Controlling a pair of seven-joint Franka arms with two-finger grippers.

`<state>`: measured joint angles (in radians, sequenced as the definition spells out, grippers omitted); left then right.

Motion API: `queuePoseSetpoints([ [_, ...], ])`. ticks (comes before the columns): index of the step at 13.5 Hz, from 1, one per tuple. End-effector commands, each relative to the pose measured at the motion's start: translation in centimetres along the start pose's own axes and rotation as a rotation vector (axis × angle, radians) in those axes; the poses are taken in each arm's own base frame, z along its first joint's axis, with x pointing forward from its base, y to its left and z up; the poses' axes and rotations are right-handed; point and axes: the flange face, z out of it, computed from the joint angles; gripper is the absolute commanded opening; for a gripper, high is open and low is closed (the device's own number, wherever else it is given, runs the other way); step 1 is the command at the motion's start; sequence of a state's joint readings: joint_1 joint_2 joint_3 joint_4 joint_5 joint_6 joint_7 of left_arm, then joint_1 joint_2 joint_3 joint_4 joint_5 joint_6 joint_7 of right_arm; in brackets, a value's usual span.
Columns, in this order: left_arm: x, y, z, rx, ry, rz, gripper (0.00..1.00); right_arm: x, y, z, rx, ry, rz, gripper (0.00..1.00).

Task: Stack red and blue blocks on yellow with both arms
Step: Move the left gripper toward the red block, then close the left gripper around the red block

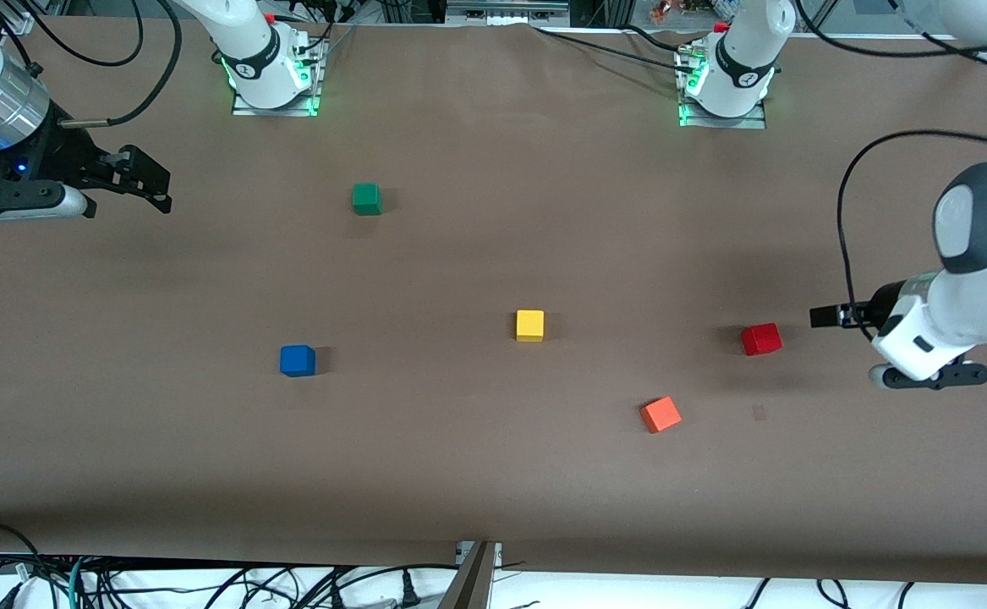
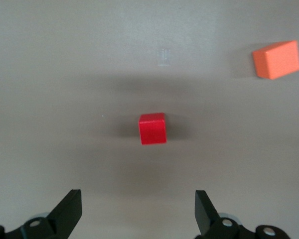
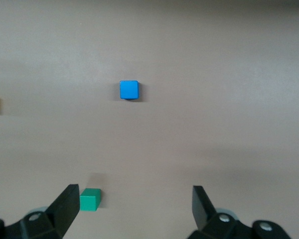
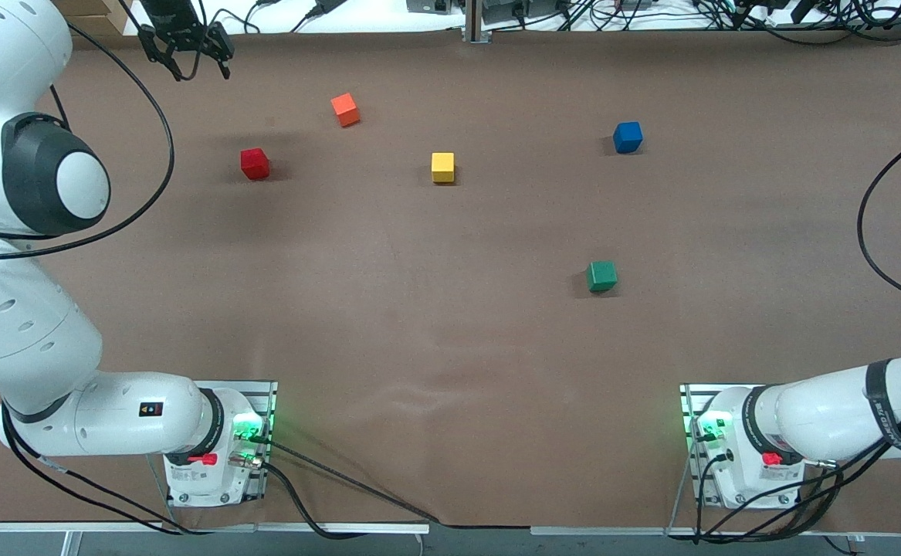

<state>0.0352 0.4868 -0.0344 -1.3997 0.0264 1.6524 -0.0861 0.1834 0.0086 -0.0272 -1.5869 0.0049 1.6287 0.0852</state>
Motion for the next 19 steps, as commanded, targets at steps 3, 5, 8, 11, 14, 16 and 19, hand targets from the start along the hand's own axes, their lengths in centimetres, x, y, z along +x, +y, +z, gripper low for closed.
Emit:
queuePoseSetpoints([
  [3, 0.8, -1.0, 8.6, -0.027, 0.043, -0.011, 1.00, 0.2, -0.1, -0.6, -0.006, 0.000, 0.015, 1.00],
  [5, 1.0, -1.7, 12.7, -0.056, 0.055, -0.047, 1.00, 0.2, 0.0, -0.6, -0.006, 0.000, 0.018, 1.00],
  [8, 0.3, -1.1, 18.1, -0.073, 0.089, -0.088, 1.00, 0.5, 0.0, -0.1, -0.003, 0.001, 0.003, 1.00],
  [11, 0.2, -0.3, 21.3, -0.074, 0.106, -0.114, 1.00, 1.2, 0.3, 0.8, -0.002, -0.012, 0.013, 1.00],
  [14, -0.5, 0.7, 22.6, -0.072, 0.098, -0.124, 0.88, 1.5, -0.1, 1.7, 0.021, -0.028, 0.028, 1.00],
  [16, -0.7, 0.8, 22.3, -0.071, 0.093, -0.121, 0.22, 2.4, -0.2, 2.6, 0.022, -0.014, 0.017, 1.00],
  [19, -0.8, 0.9, 20.7, -0.072, 0.099, -0.118, 0.00, 3.0, 0.0, 3.9, 0.021, -0.030, 0.017, 1.00],
])
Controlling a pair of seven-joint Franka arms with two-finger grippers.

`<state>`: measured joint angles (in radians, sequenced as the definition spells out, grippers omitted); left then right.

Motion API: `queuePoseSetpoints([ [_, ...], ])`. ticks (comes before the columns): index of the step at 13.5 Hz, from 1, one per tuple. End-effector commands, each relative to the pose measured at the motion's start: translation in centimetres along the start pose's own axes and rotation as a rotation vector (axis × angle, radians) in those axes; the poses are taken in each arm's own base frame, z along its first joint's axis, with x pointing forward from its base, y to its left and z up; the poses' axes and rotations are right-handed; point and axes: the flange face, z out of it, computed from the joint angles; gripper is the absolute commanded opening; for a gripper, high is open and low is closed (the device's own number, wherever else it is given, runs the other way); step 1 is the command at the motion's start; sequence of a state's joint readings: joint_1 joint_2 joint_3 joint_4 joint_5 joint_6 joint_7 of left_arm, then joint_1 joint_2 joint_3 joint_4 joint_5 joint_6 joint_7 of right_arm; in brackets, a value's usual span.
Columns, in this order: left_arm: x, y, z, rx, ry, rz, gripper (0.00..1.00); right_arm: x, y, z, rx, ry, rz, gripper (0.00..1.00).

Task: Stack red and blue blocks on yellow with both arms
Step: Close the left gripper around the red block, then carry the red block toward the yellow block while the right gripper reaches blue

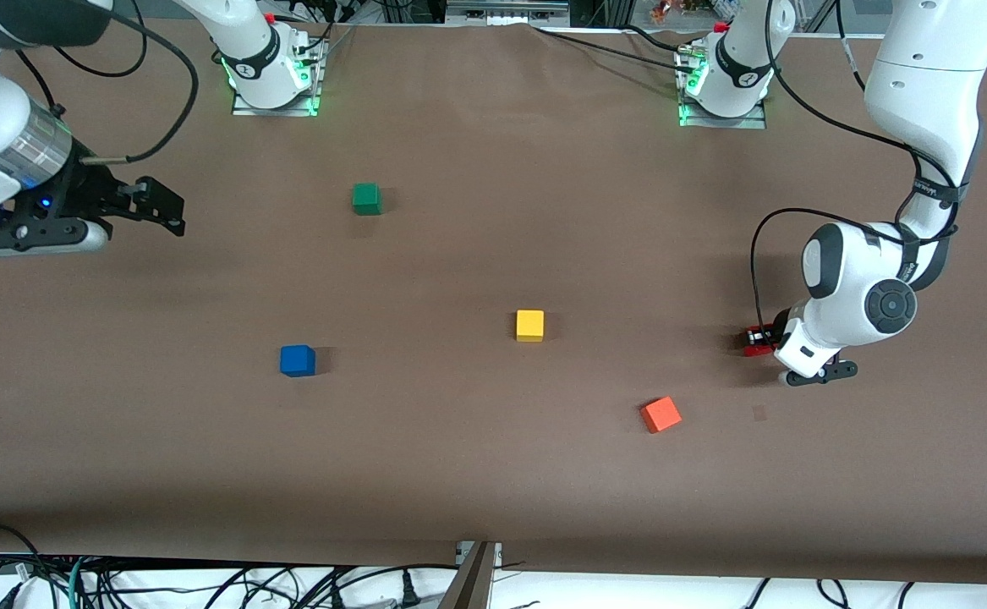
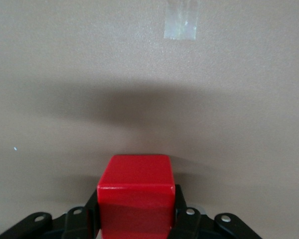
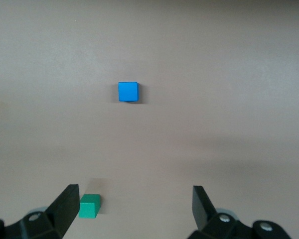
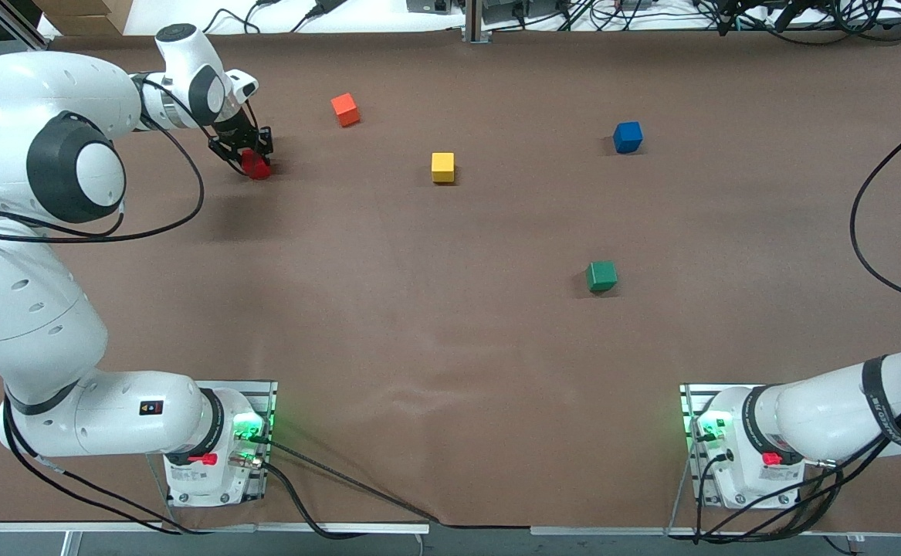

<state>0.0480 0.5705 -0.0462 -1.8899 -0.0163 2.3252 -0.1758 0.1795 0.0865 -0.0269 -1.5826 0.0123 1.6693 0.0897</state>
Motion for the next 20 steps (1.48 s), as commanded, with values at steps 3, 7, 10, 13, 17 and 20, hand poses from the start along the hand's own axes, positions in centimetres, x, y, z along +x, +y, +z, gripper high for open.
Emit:
queuePoseSetpoints([
  [3, 0.5, 4.1, -6.4, -0.044, 0.057, 0.039, 0.00, 2.6, -0.5, 4.3, -0.041, -0.044, -0.017, 1.00],
  [7, -0.2, 16.9, -12.7, -0.079, 0.137, 0.122, 0.00, 4.2, -0.3, 9.0, -0.040, -0.108, -0.061, 1.00],
  [10, -3.5, 28.2, -12.9, -0.093, 0.160, 0.160, 0.00, 5.9, -1.7, 13.3, -0.028, -0.103, -0.112, 1.00],
  [13, -6.9, 35.9, -11.3, -0.102, 0.148, 0.171, 0.00, 7.9, -2.7, 18.6, 0.022, -0.083, -0.109, 1.00],
  [17, -10.6, 41.1, -7.5, -0.083, 0.112, 0.187, 0.00, 10.1, -2.9, 27.9, 0.031, -0.064, -0.083, 0.99],
  [20, -12.5, 42.9, -5.6, -0.067, 0.091, 0.208, 0.00, 10.6, -3.2, 34.0, 0.073, -0.053, -0.045, 0.99],
])
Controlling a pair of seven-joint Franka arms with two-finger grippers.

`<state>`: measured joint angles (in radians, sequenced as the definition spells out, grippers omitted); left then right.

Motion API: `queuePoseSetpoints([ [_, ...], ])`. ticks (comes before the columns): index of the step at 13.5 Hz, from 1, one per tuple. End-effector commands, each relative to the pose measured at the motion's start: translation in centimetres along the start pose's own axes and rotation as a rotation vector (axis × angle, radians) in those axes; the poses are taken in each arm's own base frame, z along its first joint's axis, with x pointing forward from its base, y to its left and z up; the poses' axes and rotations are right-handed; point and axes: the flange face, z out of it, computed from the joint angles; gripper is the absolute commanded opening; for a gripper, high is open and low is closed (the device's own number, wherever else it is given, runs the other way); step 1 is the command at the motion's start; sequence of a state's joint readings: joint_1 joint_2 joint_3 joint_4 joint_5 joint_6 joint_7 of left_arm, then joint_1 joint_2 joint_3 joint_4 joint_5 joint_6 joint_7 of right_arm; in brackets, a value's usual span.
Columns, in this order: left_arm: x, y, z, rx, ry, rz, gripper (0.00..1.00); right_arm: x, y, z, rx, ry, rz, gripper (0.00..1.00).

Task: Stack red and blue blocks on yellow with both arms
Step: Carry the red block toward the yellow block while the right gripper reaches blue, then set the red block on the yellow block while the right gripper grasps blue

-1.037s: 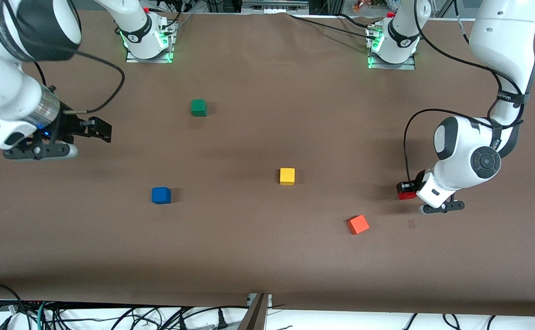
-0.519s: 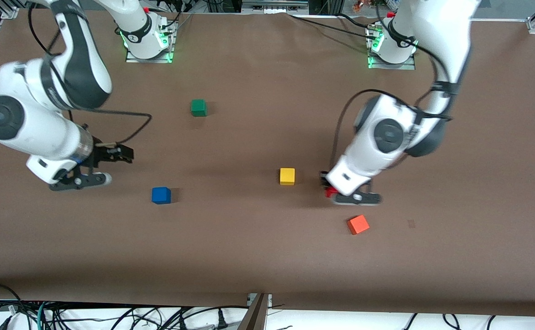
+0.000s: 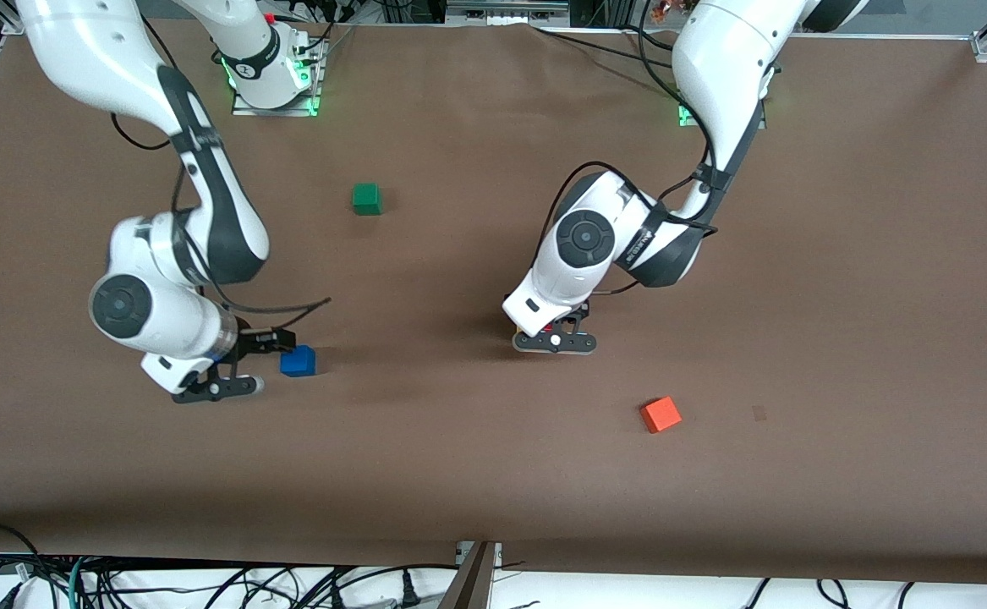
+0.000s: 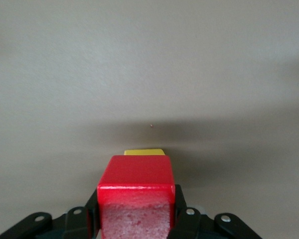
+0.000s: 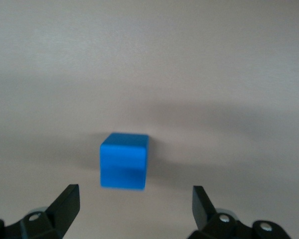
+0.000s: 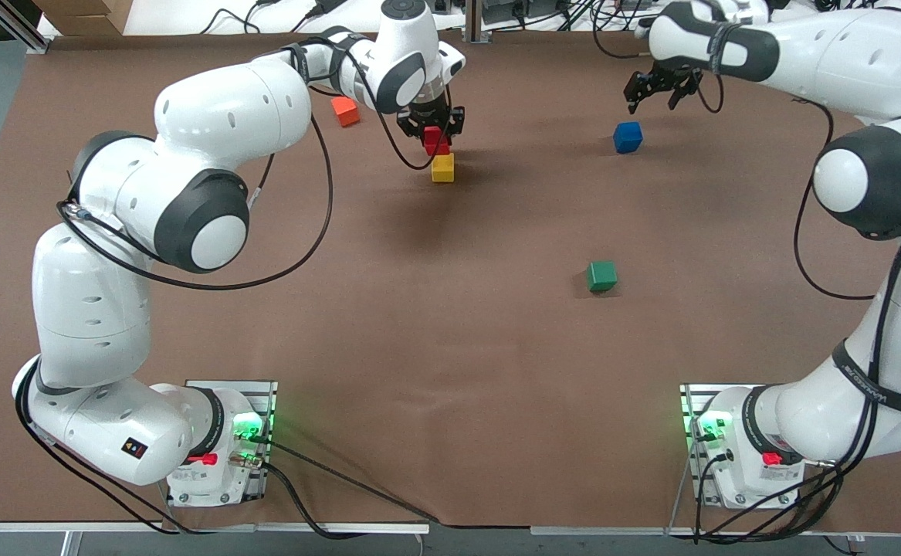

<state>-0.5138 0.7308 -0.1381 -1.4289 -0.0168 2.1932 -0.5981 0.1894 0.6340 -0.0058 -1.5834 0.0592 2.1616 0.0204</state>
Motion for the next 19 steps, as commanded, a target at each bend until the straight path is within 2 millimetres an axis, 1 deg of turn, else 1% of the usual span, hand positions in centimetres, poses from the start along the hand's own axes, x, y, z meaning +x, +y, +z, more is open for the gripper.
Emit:
queuePoseSetpoints([
  [1, -0.4, 1.4, 1.0, 0.019, -0.015, -0.004, 0.00, 0.6, -0.2, 2.9, 0.054, 0.001, 0.029, 0.99],
  [3, -0.5, 1.4, 1.7, 0.025, -0.022, -0.003, 0.00, 0.4, -0.3, 3.9, 0.052, -0.008, 0.027, 0.98],
  [5, -0.5, 1.2, 2.2, 0.045, -0.017, 0.010, 0.00, 0.1, -0.4, 4.8, 0.050, -0.001, 0.025, 0.91],
  [6, -0.5, 1.2, 2.3, 0.048, -0.017, 0.012, 0.00, 0.0, -0.4, 5.0, 0.050, -0.003, 0.024, 0.84],
  [7, -0.4, 1.1, 2.2, 0.048, -0.015, 0.011, 0.00, 0.0, -0.6, 5.0, 0.050, -0.002, 0.022, 0.80],
  [9, -0.3, 0.9, 2.6, 0.051, -0.018, 0.008, 0.00, 0.1, -0.7, 5.4, 0.049, -0.001, 0.022, 0.80],
  [10, -0.3, 1.0, 2.8, 0.052, -0.020, 0.008, 0.00, 0.1, -0.7, 5.4, 0.049, 0.001, 0.022, 0.77],
  [11, -0.3, 0.9, 2.7, 0.051, -0.018, 0.006, 0.00, 0.1, -0.7, 5.4, 0.049, -0.001, 0.022, 0.70],
  [12, 0.0, 0.7, 2.6, 0.050, -0.015, 0.004, 0.87, 0.1, -0.7, 5.4, 0.049, -0.002, 0.022, 0.62],
  [13, 0.8, 0.6, 1.5, 0.043, 0.006, -0.009, 1.00, 0.1, -0.7, 5.4, 0.049, -0.004, 0.017, 0.52],
  [14, 1.8, 0.8, -0.7, 0.026, 0.023, -0.020, 1.00, 0.2, -0.7, 5.1, 0.048, 0.001, 0.015, 0.44],
  [15, 2.3, 0.3, -2.0, 0.046, -0.006, -0.030, 1.00, 0.3, -0.8, 4.7, 0.049, 0.004, 0.010, 0.39],
  [16, 3.6, -0.9, -4.5, 0.059, -0.010, -0.049, 1.00, 0.3, -0.9, 4.5, 0.048, 0.007, 0.007, 0.39],
  [17, 5.2, -2.9, -7.0, 0.064, -0.015, -0.078, 1.00, 0.4, -1.1, 4.1, 0.048, 0.011, 0.007, 0.39],
  [18, 6.6, -5.2, -9.9, 0.063, -0.010, -0.111, 1.00, 0.4, -2.0, 3.0, 0.053, 0.004, 0.002, 0.39],
  [19, 7.9, -8.0, -12.9, 0.062, 0.003, -0.152, 1.00, 0.6, -3.3, 1.7, 0.054, -0.005, -0.002, 0.39],
])
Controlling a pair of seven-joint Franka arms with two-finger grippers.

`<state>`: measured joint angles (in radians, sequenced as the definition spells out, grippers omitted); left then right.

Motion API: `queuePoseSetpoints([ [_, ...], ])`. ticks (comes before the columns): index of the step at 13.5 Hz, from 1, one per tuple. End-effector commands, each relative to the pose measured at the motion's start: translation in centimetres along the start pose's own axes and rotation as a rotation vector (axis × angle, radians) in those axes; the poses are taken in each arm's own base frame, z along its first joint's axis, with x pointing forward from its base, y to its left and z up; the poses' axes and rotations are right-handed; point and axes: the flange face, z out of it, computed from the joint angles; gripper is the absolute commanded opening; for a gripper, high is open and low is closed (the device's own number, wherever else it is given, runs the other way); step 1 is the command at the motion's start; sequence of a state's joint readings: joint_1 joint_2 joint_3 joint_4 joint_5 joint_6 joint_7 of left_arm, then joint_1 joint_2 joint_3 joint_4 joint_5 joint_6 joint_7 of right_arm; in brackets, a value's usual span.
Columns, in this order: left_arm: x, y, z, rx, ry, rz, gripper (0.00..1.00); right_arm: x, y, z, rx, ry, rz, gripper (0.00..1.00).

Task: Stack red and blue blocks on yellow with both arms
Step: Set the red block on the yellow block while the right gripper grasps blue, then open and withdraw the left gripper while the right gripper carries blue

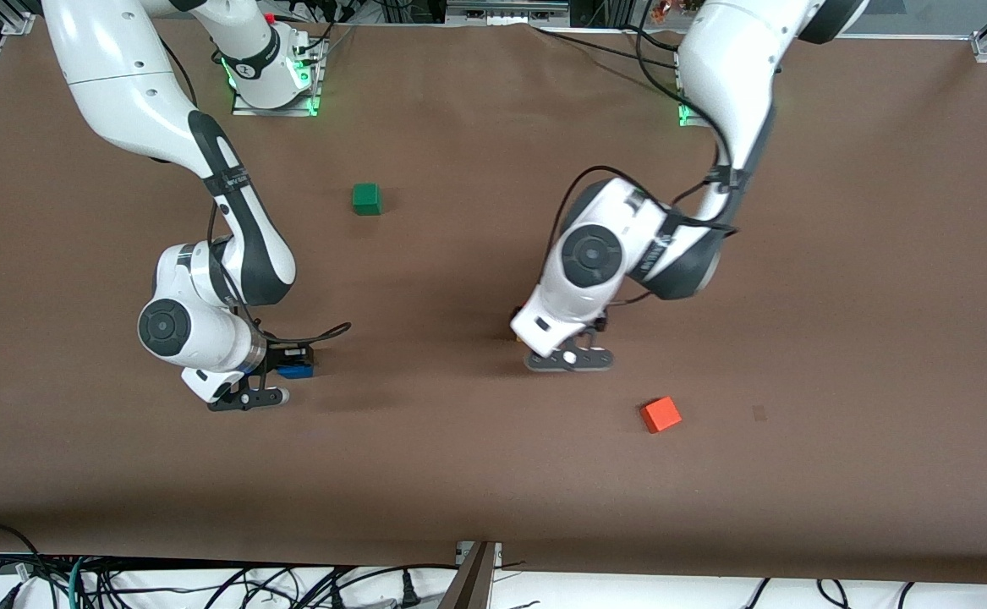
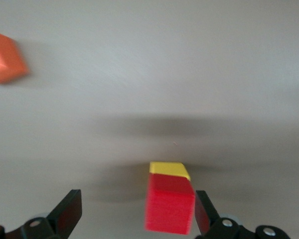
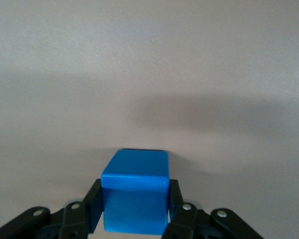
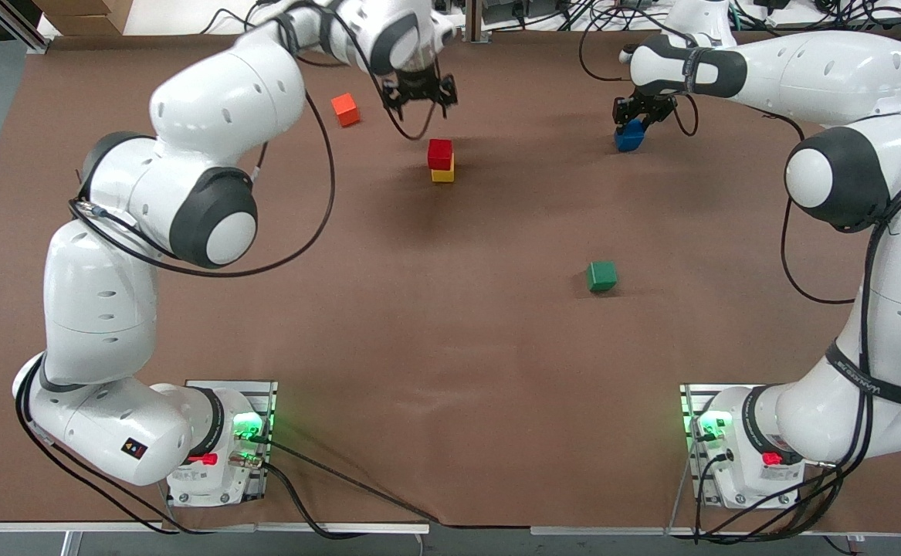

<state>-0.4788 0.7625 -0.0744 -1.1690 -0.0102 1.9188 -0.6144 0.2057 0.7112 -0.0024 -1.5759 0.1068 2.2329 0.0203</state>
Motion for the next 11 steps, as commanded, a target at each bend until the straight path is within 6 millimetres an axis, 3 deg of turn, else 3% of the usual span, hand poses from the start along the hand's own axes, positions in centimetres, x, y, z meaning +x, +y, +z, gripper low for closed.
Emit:
queuePoseSetpoints([
  [1, 4.0, -7.2, -7.9, -0.010, 0.028, -0.098, 1.00, 0.4, -3.5, -4.1, 0.019, -0.026, 0.017, 0.39],
  [4, 6.4, -16.1, -15.5, -0.041, 0.104, -0.221, 1.00, 0.3, -10.7, -8.6, 0.011, -0.069, 0.087, 0.40],
  [6, 6.7, -21.7, -17.9, -0.018, 0.064, -0.295, 1.00, -0.6, -16.2, -10.9, 0.018, -0.067, 0.094, 0.40],
  [10, 4.7, -28.9, -24.1, -0.002, 0.041, -0.138, 1.00, -3.6, -27.4, -13.3, 0.049, -0.032, 0.185, 0.40],
  [11, 4.1, -31.5, -25.8, -0.002, 0.049, -0.112, 1.00, -4.8, -30.5, -13.5, 0.052, -0.019, 0.194, 0.40],
])
